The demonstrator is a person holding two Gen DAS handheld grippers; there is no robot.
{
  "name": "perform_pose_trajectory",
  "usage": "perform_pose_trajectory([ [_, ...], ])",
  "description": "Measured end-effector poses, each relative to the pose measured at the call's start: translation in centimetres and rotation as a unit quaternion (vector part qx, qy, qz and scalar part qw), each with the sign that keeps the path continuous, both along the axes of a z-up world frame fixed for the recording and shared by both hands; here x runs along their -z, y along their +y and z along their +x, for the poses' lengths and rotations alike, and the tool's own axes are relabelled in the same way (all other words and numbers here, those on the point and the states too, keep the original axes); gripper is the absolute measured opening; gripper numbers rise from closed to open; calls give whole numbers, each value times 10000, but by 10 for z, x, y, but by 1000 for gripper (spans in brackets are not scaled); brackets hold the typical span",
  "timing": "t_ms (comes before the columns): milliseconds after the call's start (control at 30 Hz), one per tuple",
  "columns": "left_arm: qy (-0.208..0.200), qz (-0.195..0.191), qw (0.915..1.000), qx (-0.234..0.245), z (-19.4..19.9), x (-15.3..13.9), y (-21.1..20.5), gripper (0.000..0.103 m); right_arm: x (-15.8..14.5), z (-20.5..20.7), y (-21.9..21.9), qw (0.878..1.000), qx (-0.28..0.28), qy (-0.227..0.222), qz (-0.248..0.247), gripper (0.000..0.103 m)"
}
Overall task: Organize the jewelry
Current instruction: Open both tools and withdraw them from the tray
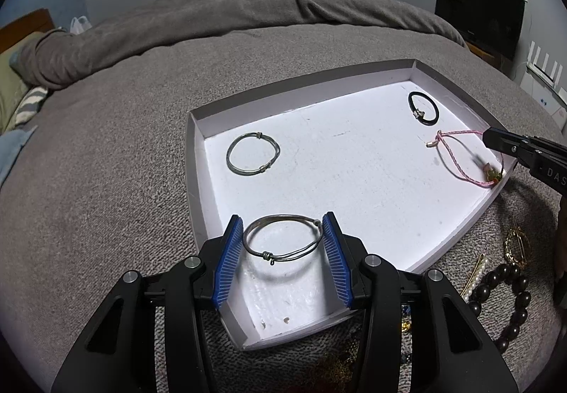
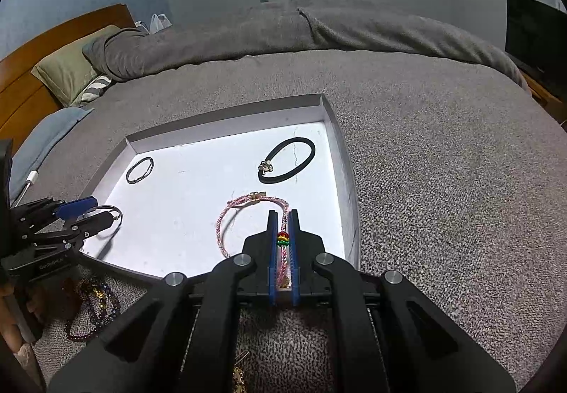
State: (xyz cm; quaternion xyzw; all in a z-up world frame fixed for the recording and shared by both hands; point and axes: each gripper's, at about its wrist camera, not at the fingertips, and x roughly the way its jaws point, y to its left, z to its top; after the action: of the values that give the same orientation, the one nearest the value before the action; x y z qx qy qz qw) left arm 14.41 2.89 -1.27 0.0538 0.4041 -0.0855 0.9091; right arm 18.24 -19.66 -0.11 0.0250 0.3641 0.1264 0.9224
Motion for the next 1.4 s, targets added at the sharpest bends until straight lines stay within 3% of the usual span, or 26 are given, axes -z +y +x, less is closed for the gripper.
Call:
perform_pose_trajectory([
  [233,-15,-8,10000,-5,0,0,0,48,-1,0,0,10000,-13,-4,4,7],
  [333,-33,-1,10000,-4,0,-1,-1,49,-4,-3,-2,9999,8,-94,54,29],
  [433,-113,-42,9999,7,-1,-4,-2,51,-7,-5,-3,9998,1,-174,93,35],
  [500,-261,-69,9996,-36,-5,-10,-3,57,-10,-8,-4,9996,0,-232,133,49],
  [733,-651,-91,9978,-128,-19,-29,-7,73,-22,-16,-9,9989,15,-398,232,63],
  [800,-718,-142,9971,-208,-23,-33,-6,80,-26,-19,-12,9986,66,-443,269,76],
  [867,-818,-288,9956,-361,-31,-38,-2,81,-30,-25,-18,9981,160,-484,349,88],
  [933,-856,-430,9945,-423,-39,-43,2,81,-34,-32,-23,9975,193,-517,434,90],
  [1133,-1052,-313,9925,-538,-63,-51,9,82,-44,-52,-39,9950,322,-613,715,95],
  [1400,-1130,-371,9909,-625,-81,-51,15,82,-47,-78,-25,9954,107,-745,599,95],
])
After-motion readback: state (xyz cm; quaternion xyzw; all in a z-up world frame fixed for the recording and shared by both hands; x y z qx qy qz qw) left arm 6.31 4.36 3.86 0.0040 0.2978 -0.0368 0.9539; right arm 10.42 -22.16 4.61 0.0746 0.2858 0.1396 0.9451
